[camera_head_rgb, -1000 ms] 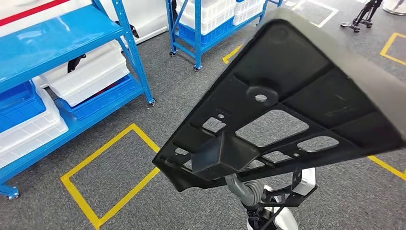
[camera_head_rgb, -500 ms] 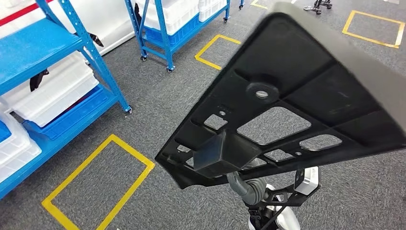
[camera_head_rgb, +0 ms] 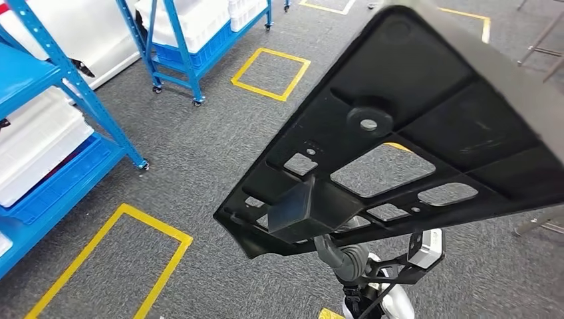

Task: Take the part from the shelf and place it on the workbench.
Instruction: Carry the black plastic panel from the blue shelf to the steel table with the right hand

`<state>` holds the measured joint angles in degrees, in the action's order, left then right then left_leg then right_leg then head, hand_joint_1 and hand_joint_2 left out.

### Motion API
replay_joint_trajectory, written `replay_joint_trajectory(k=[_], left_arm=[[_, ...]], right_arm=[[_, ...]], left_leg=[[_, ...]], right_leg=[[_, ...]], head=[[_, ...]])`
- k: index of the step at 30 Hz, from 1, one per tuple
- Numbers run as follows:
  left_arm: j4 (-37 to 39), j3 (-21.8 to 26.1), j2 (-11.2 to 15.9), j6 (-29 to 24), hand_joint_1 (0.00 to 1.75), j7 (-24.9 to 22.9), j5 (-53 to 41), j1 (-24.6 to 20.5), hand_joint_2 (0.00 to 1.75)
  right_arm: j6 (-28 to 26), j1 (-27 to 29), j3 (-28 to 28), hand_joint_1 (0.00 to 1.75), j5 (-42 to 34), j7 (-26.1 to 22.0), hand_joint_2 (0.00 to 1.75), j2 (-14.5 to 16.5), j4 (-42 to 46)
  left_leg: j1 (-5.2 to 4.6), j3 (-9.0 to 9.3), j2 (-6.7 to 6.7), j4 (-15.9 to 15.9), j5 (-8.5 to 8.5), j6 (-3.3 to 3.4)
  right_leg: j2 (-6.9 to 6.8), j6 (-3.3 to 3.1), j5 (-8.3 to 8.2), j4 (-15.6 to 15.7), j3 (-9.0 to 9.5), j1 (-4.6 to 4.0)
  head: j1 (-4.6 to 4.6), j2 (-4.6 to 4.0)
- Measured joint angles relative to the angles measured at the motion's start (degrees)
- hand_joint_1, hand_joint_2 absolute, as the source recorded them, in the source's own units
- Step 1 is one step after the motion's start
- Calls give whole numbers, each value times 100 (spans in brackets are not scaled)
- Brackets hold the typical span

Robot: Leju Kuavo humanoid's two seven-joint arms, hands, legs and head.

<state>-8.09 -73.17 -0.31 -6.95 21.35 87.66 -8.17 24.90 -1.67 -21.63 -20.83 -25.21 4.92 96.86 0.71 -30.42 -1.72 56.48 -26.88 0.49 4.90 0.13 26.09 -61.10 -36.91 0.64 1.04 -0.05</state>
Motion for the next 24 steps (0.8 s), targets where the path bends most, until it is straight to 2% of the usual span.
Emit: replay_joint_trajectory(k=[2, 3, 4, 5, 6, 7, 8, 9, 10, 11, 14, 16, 18, 19, 20, 21, 22, 23, 24], left_arm=[[1, -7, 8, -5, 0, 2, -5, 4, 175], [2, -13, 11, -8, 0, 3, -5, 12, 175], [2, -20, 14, -11, 0, 3, -6, 20, 175], [2, -27, 14, -14, 0, 3, -7, 23, 175], [2, -32, 14, -18, 0, 3, -7, 20, 175], [2, -36, 14, -22, 0, 3, -8, 15, 175], [2, -37, 14, -25, 0, 3, -8, 8, 175], [3, -38, 16, -31, 0, 3, -8, 3, 175], [5, -38, 22, -40, 0, 4, -4, 2, 175], [8, -39, 28, -52, 0, 5, 2, 1, 175], [11, -40, 38, -78, 0, 10, 35, -7, 175], [11, -40, 39, -84, 0, 26, 51, -15, 175], [11, -40, 40, -90, 0, 40, 57, 3, 175], [11, -40, 40, -92, 0, 42, 58, 21, 175], [11, -40, 39, -96, 0, 40, 60, 41, 175], [11, -41, 39, -102, 0, 34, 61, 57, 175], [11, -41, 38, -110, 0, 19, 61, 67, 175], [11, -43, 38, -125, 0, -4, 60, 73, 175], [11, -44, 38, -146, 0, -36, 59, 74, 175]], right_arm=[[5, -4, 2, 175, 2, 0, 175, 2, 2], [9, -3, 5, 175, 3, 1, 175, 3, 2], [15, 3, 13, 175, 5, 1, 175, 4, 2], [20, 7, 23, 175, 7, 1, 175, 4, 1], [25, 10, 37, 175, 12, 1, 175, 4, 1], [27, 11, 50, 175, 18, 0, 175, 4, 1], [28, 11, 63, 175, 27, -2, 175, 4, 3], [29, 10, 75, 175, 35, -4, 175, 4, 5], [33, 14, 87, 175, 40, -9, 175, 8, 9], [41, 23, 103, 175, 44, -17, 175, 11, 12], [78, 68, 167, 175, 52, -62, 175, 18, 18], [93, 83, 199, 175, 58, -91, 175, 21, 26], [99, 90, 213, 175, 58, -102, 175, 34, 28], [100, 99, 217, 175, 58, -103, 175, 40, 26], [101, 113, 222, 175, 60, -102, 175, 45, 21], [105, 127, 226, 175, 61, -103, 175, 45, 13], [112, 139, 231, 175, 62, -106, 175, 45, 3], [123, 147, 236, 175, 64, -111, 175, 45, -8], [139, 151, 242, 175, 66, -121, 175, 46, -20]], left_leg=[[-6, 19, 155, -53, 28, 41], [-13, 14, 236, -53, 25, 47], [-17, 10, 314, -51, 22, 49], [-19, 8, 391, -49, 17, 46], [-19, 9, 459, -46, 10, 38], [-18, 14, 517, -39, 0, 25], [-19, 23, 571, -24, -18, 4], [-32, 27, 615, -3, -44, -28], [-45, 31, 652, 19, -70, -62], [-59, 36, 688, 38, -93, -96], [-50, 56, 783, 52, -127, -191], [-17, 0, 635, 225, -283, -249], [-1, -288, 355, 875, -644, -269], [-1, -489, 273, 1291, -820, -267], [-3, -673, 235, 1644, -926, -258], [-5, -780, 219, 1815, -925, -242], [-8, -781, 208, 1761, -811, -218], [-12, -682, 182, 1497, -605, -187], [-16, -510, 120, 1083, -363, -153]], right_leg=[[-355, 27, 365, -631, -293, 0], [-428, 48, 550, -1032, -483, 13], [-455, 68, 659, -1339, -624, 23], [-465, 84, 667, -1467, -676, 33], [-476, 94, 577, -1378, -612, 43], [-503, 98, 414, -1083, -437, 52], [-575, 97, 234, -658, -191, 58], [-671, 82, 121, -273, 28, 39], [-736, 52, 57, 6, 179, 26], [-778, 21, 47, 157, 254, 8], [-659, -84, 63, 181, 239, -25], [-558, -151, 51, 196, 244, -16], [-454, -198, 46, 204, 250, -11], [-395, -215, 46, 203, 249, -20], [-325, -224, 45, 202, 249, -34], [-252, -229, 45, 200, 251, -48], [-176, -230, 44, 198, 258, -59], [-94, -230, 44, 197, 270, -68], [-20, -229, 44, 196, 283, -72]], head=[[-17, 0], [-25, 1], [-25, 1], [-25, 1], [-26, 1], [-25, 1], [-26, 1], [-26, 1], [-22, 1], [-19, 1], [-13, 1], [-12, 1], [-9, 1], [-8, 1], [-8, 1], [-9, 1], [-9, 1], [-9, 1], [-9, 1]])
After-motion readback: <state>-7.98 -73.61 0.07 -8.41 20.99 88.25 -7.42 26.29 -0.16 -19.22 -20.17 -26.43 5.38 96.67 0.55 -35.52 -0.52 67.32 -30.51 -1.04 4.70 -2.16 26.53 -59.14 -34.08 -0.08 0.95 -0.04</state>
